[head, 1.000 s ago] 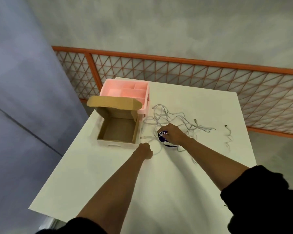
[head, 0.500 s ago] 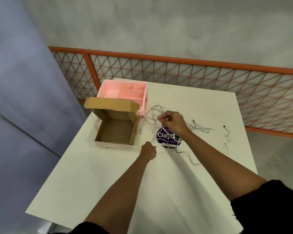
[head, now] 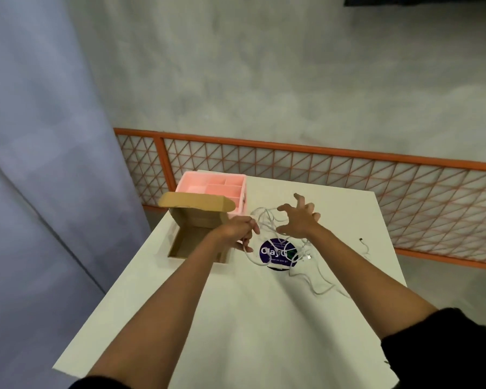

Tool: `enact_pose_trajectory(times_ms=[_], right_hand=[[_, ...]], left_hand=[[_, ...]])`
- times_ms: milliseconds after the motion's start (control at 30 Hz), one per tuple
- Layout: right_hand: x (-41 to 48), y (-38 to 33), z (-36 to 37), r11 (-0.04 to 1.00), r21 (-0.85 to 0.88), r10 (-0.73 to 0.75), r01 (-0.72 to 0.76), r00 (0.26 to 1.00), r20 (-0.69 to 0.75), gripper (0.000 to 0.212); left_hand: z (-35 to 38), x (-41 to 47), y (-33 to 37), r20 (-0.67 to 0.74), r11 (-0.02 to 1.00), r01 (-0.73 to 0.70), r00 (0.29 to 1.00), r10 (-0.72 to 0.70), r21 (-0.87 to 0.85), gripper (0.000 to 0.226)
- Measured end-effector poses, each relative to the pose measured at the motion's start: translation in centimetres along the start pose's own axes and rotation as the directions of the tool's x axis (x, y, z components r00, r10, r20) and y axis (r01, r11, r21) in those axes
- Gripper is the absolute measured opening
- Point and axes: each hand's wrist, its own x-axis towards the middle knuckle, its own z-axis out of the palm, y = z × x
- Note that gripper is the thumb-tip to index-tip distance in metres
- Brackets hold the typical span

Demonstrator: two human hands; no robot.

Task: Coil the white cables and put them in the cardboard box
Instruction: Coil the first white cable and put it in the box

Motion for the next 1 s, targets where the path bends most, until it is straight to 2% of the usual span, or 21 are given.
enact_pose_trajectory(times_ms=[67,100,167,233,333,367,500,633,733,833,933,1000], right_hand=[[-0.8,-0.9,-0.5,0.976,-0.03,-0.212,0.214,0.975,0.073,0.044],[-1.2,-1.3,-0.7,0.959,0.035,-0.283,0.281,0.951,0.122,0.039],[-2.4,-2.0,-1.5,0.903,0.328,-0.353,0.278,0.914,0.198,0.035],[-3.6,-2.7,-2.4,0.798,0.567,-0.375,0.205,0.905,0.201,0.033],[-4.3,-3.3,-2.8,0.617,0.77,-0.399,0.161,0.907,0.13,0.018],[-4.5,-3.5,-2.9,0.561,0.812,-0.405,0.16,0.909,0.101,0.019],[-5.2,-4.7,-4.0,0.438,0.866,-0.369,0.242,0.927,-0.073,0.027],[-4.9,-6.1,-5.7,0.325,0.9,-0.258,0.29,0.943,-0.211,0.027],[-4.3,-5.9,-6.4,0.387,0.867,-0.163,0.315,0.948,-0.272,0.027],[-3.8,-5.3,-5.6,0.542,0.786,-0.131,0.297,0.954,-0.27,0.029],[-4.2,-5.2,-4.1,0.73,0.615,-0.217,0.298,0.954,-0.205,0.03],[-4.8,-5.4,-3.1,0.794,0.518,-0.319,0.317,0.944,-0.089,0.029]], left_hand=[[-0.5,-1.1,1.2,0.026,0.998,-0.023,0.999,0.022,0.063,0.035],[-0.9,-1.5,1.6,0.032,0.996,-0.033,0.999,0.03,0.086,0.035],[-1.8,-2.4,2.2,0.023,0.992,-0.059,0.998,0.057,0.114,0.035],[-2.8,-3.2,2.5,-0.009,0.988,-0.101,0.995,0.103,0.117,0.034],[-4.2,-4.1,2.6,-0.065,0.99,-0.137,0.988,0.139,0.038,0.029],[-4.6,-4.4,2.4,-0.068,0.989,-0.148,0.987,0.147,-0.007,0.027],[-5.3,-5.3,1.7,-0.008,0.951,-0.196,0.98,0.2,-0.241,0.024],[-5.0,-5.8,0.3,0.061,0.82,-0.194,0.962,0.267,-0.539,0.031],[-4.9,-6.1,-0.3,0.084,0.689,-0.195,0.933,0.349,-0.698,0.029],[-5.5,-6.3,0.1,0.123,0.536,-0.18,0.869,0.48,-0.825,0.018],[-6.2,-6.4,1.1,0.029,0.468,-0.238,0.868,0.495,-0.851,0.027],[-6.2,-6.5,1.9,-0.039,0.465,-0.288,0.879,0.474,-0.837,0.037]])
